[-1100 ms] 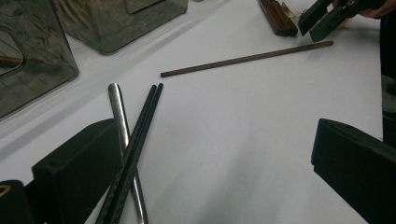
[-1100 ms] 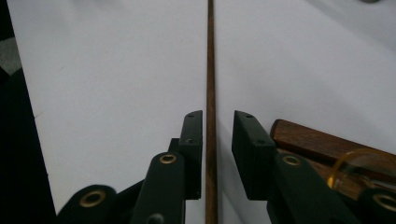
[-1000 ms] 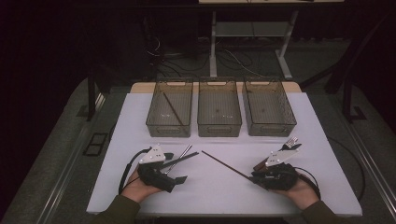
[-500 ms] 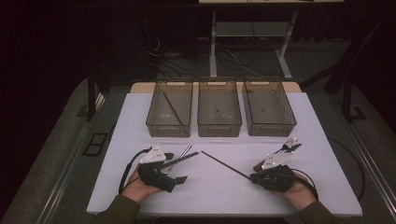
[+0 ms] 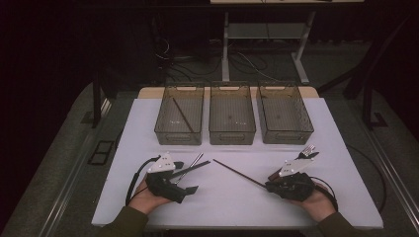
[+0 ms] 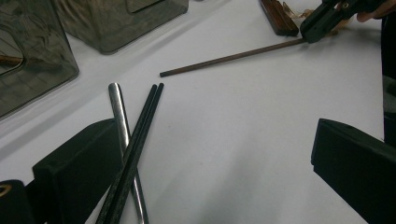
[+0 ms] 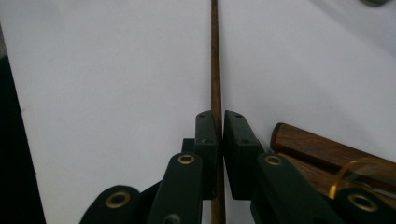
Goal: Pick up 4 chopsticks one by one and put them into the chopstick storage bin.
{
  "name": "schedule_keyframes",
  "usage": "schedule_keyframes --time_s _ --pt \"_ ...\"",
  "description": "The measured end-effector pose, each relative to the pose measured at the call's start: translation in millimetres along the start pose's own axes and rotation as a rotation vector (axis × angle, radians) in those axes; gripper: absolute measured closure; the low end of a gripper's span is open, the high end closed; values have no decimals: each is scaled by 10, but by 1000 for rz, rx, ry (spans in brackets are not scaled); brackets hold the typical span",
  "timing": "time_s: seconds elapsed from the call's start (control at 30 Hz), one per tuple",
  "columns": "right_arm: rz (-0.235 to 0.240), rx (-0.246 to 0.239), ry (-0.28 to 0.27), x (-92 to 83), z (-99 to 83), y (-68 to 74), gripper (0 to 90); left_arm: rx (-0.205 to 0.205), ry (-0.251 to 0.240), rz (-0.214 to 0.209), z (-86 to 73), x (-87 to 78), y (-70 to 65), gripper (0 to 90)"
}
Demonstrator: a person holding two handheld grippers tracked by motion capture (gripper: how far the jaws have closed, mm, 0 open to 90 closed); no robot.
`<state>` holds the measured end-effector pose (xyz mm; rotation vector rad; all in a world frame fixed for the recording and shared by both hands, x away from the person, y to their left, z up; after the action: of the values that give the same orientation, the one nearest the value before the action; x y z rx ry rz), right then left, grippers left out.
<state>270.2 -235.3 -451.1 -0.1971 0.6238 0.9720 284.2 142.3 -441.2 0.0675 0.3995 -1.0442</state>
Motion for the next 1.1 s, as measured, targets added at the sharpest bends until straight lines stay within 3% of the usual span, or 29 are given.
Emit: schedule_keyframes --time_s 0.57,1.1 --pt "5 46 -165 -253 195 -50 843 1 1 1 1 0 1 7" --pt "11 64 -215 -269 452 -71 843 0 3 6 -4 6 2 7"
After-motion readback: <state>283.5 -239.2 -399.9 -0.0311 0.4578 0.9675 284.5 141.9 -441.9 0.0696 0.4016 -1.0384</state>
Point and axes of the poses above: each handheld gripper's, and its own axes: x roughly forward along the jaws, z roughly out of its top, y roughly to its left, the point moved 2 cm from there along x, roughly forward along the jaws, and after that the axes turned 12 degrees about -y, right-handed, at the moved point
